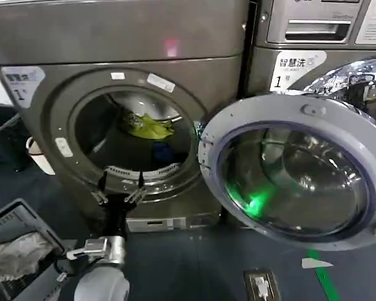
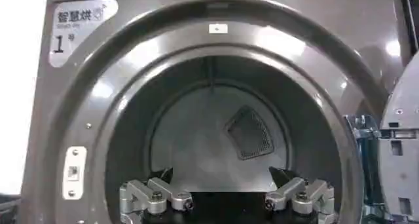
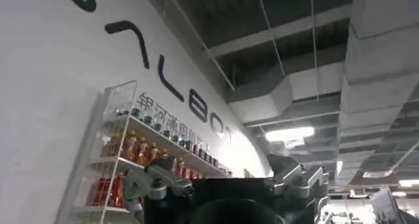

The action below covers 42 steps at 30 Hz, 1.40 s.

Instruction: Grasp the clothes from the dryer.

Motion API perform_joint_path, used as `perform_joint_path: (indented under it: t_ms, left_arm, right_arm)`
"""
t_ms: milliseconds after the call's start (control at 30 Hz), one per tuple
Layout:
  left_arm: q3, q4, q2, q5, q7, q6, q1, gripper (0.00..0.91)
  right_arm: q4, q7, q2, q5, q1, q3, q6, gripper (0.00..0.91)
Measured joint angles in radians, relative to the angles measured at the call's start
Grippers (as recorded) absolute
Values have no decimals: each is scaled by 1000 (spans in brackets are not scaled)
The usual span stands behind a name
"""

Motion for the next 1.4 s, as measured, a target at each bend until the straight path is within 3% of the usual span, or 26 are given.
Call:
perform_joint_path:
  t_ms: [767, 1033, 1400]
  left_arm:
    - [19, 84, -7, -26, 5, 31, -81, 907]
    - [25, 272, -26, -39, 7, 45, -267, 907]
    - [50, 699, -14, -10, 83, 88, -631, 907]
  right_arm:
    - [41, -20, 7, -87, -30, 13, -71, 907]
    - [48, -37, 15, -94, -21, 11, -54, 907]
    - [46, -50, 12, -95, -2, -1, -45, 907]
